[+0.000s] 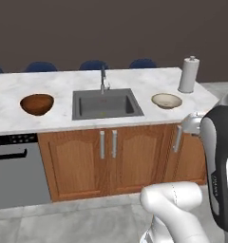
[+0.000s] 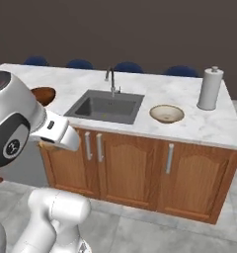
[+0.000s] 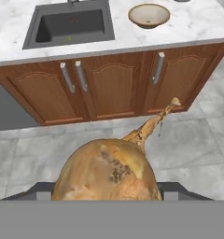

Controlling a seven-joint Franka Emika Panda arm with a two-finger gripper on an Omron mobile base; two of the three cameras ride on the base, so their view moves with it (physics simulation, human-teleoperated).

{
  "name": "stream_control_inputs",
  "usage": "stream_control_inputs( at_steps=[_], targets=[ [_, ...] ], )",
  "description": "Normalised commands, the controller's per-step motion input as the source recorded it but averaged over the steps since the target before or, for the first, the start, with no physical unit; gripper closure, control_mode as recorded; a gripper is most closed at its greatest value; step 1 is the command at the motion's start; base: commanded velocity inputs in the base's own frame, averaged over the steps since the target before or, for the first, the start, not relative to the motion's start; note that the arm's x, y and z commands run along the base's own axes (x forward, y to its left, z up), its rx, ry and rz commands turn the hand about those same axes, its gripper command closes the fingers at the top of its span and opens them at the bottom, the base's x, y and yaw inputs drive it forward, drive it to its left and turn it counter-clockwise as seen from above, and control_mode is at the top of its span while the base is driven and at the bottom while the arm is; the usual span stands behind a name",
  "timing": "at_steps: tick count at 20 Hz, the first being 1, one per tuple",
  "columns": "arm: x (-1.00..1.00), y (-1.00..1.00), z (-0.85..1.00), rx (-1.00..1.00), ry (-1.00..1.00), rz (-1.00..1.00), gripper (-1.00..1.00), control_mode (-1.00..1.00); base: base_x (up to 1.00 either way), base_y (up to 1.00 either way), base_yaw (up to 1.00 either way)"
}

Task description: Pick the onions from the cabinet and place them in one bowl. Pick the mango from the sink and place it in the other bowl.

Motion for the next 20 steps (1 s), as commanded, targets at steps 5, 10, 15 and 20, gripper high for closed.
stream_control_inputs(
  at_steps=[5, 10, 15, 20],
  targets=[
    [0.00, 0.00, 0.00, 0.00, 0.00, 0.00, 1.00, 1.00, 0.47, -0.04, -0.32],
    [0.00, 0.00, 0.00, 0.00, 0.00, 0.00, 1.00, 1.00, 0.64, -0.03, -0.26],
    [0.00, 0.00, 0.00, 0.00, 0.00, 0.00, 1.00, 1.00, 0.99, 0.02, -0.09],
    [0.00, 0.00, 0.00, 0.00, 0.00, 0.00, 1.00, 1.00, 0.88, -0.11, -0.01]
  ],
)
